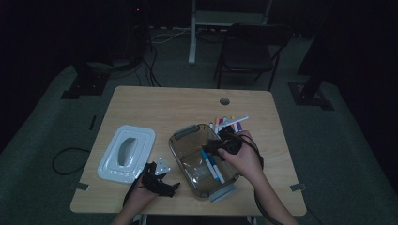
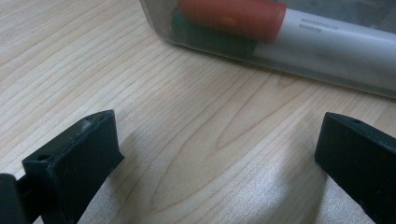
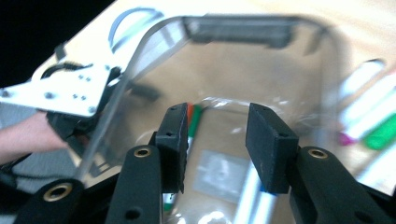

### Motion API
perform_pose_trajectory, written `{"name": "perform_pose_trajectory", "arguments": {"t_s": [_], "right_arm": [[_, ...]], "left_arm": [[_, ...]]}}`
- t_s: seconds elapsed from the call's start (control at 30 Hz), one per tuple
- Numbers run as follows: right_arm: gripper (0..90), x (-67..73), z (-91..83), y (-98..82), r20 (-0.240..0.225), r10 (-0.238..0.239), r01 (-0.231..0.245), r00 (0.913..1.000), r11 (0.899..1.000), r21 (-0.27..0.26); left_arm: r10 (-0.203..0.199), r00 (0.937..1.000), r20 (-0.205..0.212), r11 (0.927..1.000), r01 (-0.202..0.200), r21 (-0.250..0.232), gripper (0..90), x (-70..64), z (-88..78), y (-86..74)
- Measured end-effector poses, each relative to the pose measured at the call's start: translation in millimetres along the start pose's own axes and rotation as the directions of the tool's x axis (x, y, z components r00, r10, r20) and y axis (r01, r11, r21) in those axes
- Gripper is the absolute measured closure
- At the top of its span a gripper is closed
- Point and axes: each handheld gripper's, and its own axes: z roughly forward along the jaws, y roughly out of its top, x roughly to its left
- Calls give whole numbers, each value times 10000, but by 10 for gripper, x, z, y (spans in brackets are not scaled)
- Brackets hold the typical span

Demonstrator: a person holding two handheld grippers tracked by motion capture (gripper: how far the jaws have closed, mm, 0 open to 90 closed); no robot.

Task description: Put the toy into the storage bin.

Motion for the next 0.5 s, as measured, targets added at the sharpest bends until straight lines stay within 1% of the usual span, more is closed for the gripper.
{"name": "perform_pose_trajectory", "arguments": {"t_s": [0.1,0.17,0.27,0.37,0.43,0.47,0.5], "right_arm": [[563,-148,-125,-32,546,-123,161,9984,9975,-695],[564,-259,-182,-57,830,-17,98,9965,9952,-975],[562,-445,-223,-95,1234,203,-68,9922,9941,-1083],[563,-639,-224,-147,1464,510,-317,9879,9908,-1316],[579,-774,-210,-185,1659,792,-571,9830,9893,-1339],[586,-844,-201,-204,1807,833,-593,9800,9892,-1343],[596,-917,-189,-224,1917,968,-716,9767,9884,-1340]], "left_arm": [[-2,10000,-3,10000,2,0,5,0,0,0],[-2,10000,-5,10000,2,-5,5,-1,0,0],[-6,10000,-13,10000,6,-15,5,-1,1,-1],[-5,10000,-15,10000,5,-18,5,-1,2,-1],[1,10000,-16,10000,-1,-13,5,-1,1,-1],[-13,10000,-15,10000,13,-22,5,-2,1,-1],[-16,10000,-6,10000,16,-23,5,-2,2,-1]]}}
